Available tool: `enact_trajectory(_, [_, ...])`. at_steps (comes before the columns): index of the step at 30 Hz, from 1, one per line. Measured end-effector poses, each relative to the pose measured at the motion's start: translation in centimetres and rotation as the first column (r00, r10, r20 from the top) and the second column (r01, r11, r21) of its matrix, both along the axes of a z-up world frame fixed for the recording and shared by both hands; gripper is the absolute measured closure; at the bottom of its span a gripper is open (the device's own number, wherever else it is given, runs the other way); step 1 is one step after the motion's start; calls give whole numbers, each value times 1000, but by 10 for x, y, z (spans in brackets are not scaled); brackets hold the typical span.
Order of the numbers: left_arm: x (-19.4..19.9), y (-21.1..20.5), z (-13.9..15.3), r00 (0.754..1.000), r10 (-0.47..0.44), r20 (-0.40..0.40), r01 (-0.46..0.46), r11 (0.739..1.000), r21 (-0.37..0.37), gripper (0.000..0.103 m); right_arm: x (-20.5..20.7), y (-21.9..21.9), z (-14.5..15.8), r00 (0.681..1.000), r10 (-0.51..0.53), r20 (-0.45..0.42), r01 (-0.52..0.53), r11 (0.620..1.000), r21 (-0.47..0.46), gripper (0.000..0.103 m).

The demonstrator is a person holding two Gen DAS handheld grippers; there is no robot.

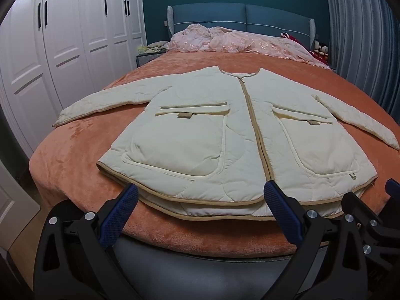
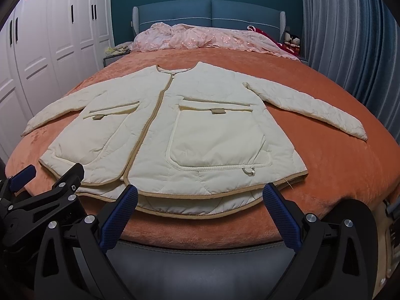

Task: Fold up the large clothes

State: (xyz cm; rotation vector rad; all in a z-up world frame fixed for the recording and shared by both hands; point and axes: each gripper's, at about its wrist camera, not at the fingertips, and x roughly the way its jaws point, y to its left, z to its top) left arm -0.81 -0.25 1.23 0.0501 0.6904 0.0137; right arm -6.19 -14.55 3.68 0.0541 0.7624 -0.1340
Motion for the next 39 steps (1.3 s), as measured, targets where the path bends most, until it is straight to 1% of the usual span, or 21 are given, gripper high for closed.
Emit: enact_trajectory(39, [1,1,-4,1000,-4,-8,4,1000,4,5,0,1,0,1000,2,-1,-2,1000,0,5])
